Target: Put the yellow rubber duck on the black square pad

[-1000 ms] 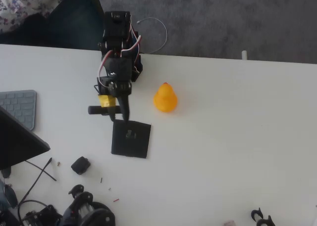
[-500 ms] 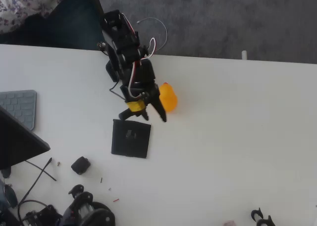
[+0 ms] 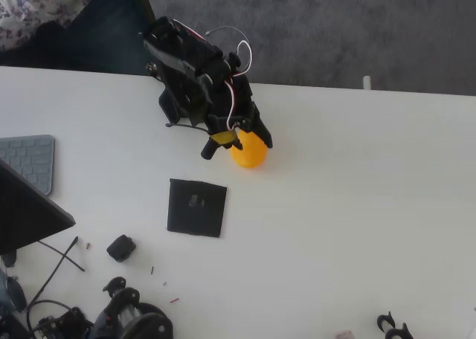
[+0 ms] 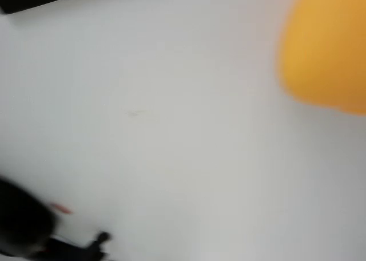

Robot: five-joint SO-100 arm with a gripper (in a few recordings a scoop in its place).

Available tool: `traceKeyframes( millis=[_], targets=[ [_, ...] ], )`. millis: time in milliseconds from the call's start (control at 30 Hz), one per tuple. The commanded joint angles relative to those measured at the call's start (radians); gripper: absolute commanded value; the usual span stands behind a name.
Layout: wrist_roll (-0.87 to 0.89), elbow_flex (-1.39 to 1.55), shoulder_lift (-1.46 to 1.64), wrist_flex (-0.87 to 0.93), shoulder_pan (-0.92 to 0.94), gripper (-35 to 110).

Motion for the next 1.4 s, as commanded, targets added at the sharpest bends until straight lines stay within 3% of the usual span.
traceKeyframes(
  millis=[0,600,800,1133,1367],
  targets=[
    [-0.003,-0.018,0.011,0.049,-0.072,29],
    [-0.017,0.043,0.009,0.144,-0.084,29],
    [-0.043,0.044,0.006,0.138,-0.204,29],
    [-0.046,0.063,-0.216,-0.015,-0.215,29],
    [-0.048,0.058,-0.258,-0.026,-0.213,29]
  ],
)
